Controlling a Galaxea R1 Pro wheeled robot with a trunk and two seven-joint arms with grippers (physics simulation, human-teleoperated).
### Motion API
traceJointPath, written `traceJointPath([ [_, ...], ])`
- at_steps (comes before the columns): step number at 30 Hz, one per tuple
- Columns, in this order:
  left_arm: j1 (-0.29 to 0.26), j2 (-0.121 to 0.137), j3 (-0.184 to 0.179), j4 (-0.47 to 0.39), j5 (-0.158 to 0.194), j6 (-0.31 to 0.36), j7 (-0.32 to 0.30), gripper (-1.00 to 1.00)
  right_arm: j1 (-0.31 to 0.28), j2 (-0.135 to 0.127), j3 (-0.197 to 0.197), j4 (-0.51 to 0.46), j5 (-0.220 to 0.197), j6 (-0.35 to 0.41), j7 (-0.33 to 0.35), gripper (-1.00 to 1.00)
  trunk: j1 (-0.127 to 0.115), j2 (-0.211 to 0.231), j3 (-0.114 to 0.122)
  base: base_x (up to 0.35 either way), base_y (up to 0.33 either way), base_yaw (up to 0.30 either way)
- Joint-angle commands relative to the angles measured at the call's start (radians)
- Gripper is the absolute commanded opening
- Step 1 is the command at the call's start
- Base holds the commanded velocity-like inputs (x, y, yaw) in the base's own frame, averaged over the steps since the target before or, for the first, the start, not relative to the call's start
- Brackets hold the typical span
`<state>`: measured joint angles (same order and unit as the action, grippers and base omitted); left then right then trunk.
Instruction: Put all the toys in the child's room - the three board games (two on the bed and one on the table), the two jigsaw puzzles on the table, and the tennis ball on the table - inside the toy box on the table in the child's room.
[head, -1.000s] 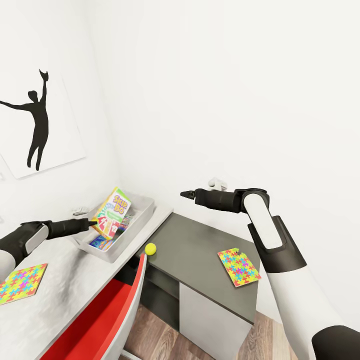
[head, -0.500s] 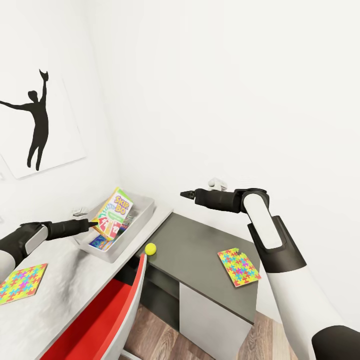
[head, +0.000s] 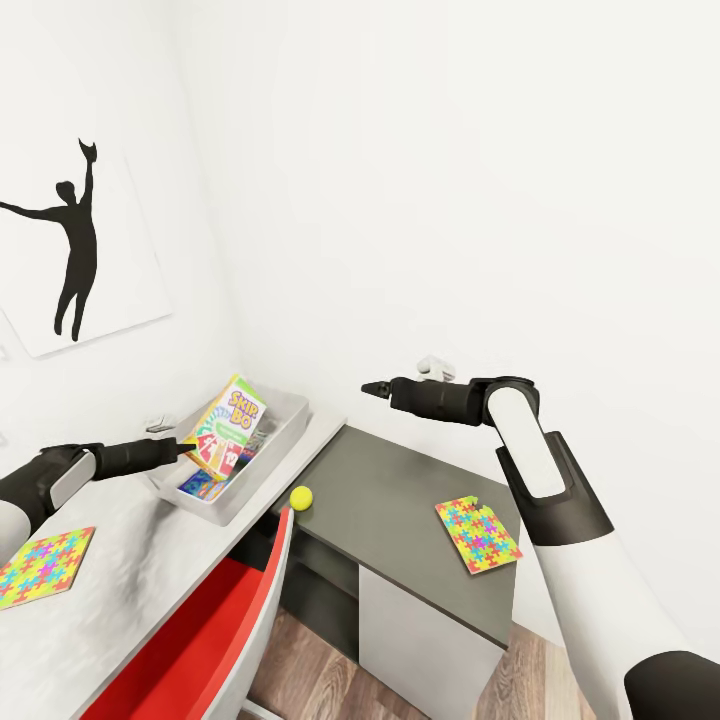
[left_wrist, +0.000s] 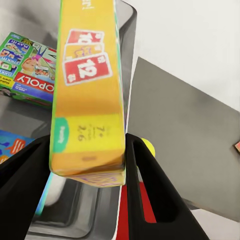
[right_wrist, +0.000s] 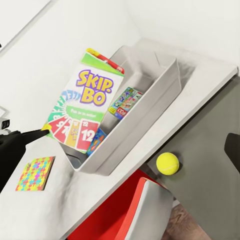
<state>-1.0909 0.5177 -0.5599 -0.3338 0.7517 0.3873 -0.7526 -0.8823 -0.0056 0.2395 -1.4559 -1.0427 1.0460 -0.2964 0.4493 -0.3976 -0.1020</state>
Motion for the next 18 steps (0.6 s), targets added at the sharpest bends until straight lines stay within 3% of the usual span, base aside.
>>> traceJointPath([
  [1, -0.001, 0.001, -0.004, -0.001, 0.011, 0.009, -0.001, -1.0, -0.001, -0.001, 0.001, -0.001, -0.01, 0.001, -0.01, 1.0, 0.001, -0.002, -0.002, 0.0, 0.0, 0.0],
  [10, -0.001, 0.001, -0.003, -0.001, 0.011, 0.008, -0.001, -1.0, -0.004, 0.002, 0.001, -0.001, -0.009, 0.001, -0.01, 1.0, 0.001, -0.002, -0.002, 0.0, 0.0, 0.0],
  [11, -0.001, 0.001, -0.003, -0.001, 0.011, 0.008, -0.001, 1.0, -0.004, 0.002, 0.001, -0.001, -0.009, 0.001, -0.01, 1.0, 0.001, -0.002, -0.002, 0.0, 0.0, 0.0],
  [18, -0.001, 0.001, -0.003, -0.001, 0.011, 0.008, 0.0, 1.0, -0.006, 0.001, 0.001, -0.013, -0.008, 0.001, -0.01, 1.0, 0.001, -0.002, -0.002, 0.0, 0.0, 0.0],
])
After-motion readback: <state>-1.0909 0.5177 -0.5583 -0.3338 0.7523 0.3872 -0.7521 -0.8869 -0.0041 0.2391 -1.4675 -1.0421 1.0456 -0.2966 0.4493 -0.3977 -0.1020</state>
